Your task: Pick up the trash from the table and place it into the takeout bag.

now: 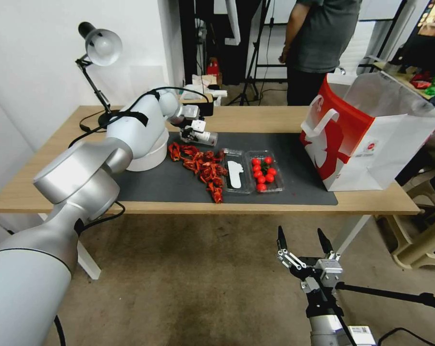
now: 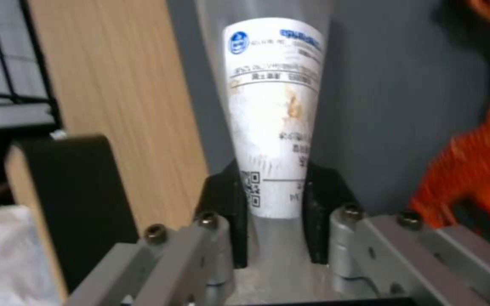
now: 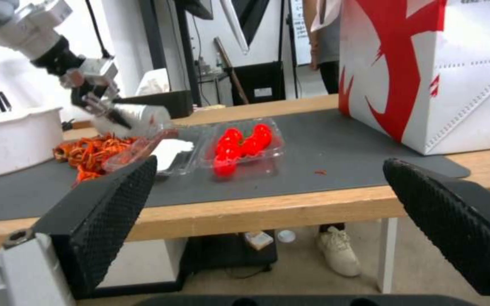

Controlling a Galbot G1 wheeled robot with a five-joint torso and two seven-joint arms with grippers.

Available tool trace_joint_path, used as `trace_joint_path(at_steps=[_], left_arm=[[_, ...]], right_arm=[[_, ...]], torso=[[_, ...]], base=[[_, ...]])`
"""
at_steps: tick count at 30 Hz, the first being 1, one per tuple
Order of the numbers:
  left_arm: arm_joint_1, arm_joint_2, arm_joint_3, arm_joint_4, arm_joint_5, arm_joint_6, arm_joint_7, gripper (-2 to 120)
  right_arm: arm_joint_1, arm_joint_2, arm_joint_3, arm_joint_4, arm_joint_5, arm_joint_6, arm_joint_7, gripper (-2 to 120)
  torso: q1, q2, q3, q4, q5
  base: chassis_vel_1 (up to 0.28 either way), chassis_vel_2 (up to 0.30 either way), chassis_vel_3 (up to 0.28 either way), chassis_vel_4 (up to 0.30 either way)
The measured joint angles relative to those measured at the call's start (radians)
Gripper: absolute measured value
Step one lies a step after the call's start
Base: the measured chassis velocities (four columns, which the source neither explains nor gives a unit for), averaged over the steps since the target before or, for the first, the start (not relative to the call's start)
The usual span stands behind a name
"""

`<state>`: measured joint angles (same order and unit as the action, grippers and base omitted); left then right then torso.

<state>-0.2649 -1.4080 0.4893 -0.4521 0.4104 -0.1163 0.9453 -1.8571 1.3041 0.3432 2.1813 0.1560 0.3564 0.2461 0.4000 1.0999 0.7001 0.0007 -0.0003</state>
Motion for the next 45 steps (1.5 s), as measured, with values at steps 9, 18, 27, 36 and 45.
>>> trace_joint_path(at_steps=[9,18,27,36,45], left_arm=[[-0.069,-0.033,-0.062,-0.091,-0.224,-0.047,-0.083,2],[-0.116,-0.143,-0.064,-0.157,-0.714,-0.057,-0.291,2],[-0.080,-0.198,0.056,-0.391,-1.154,0.008,-0.548,2],[-0.047,-0.202,0.168,-0.499,-1.368,0.009,-0.595,2],[-0.011,-0.201,0.223,-0.511,-1.309,0.007,-0.526,2]], right_arm=[[0.000,0.005,0.000,0.000,-0.002,0.000,0.000,100],[-0.007,0.018,0.003,0.005,-0.011,0.000,-0.001,100],[-0.011,0.035,0.003,0.003,-0.020,0.000,0.000,100],[-0.017,0.048,0.003,0.000,-0.023,0.000,0.000,100],[-0.017,0.047,0.003,0.000,-0.024,0.000,0.000,100]], torso=[[0.000,0.000,0.000,-0.0010,0.0007],[0.000,0.000,0.000,-0.0010,0.0007],[0.000,0.000,0.000,-0.0013,0.0006],[0.000,0.000,0.000,-0.0006,0.0004],[0.000,0.000,0.000,-0.0006,0.0004]], base=[[0.000,0.000,0.000,0.000],[0.000,0.000,0.000,0.000],[0.000,0.000,0.000,0.000],[0.000,0.000,0.000,0.000],[0.000,0.000,0.000,0.000]])
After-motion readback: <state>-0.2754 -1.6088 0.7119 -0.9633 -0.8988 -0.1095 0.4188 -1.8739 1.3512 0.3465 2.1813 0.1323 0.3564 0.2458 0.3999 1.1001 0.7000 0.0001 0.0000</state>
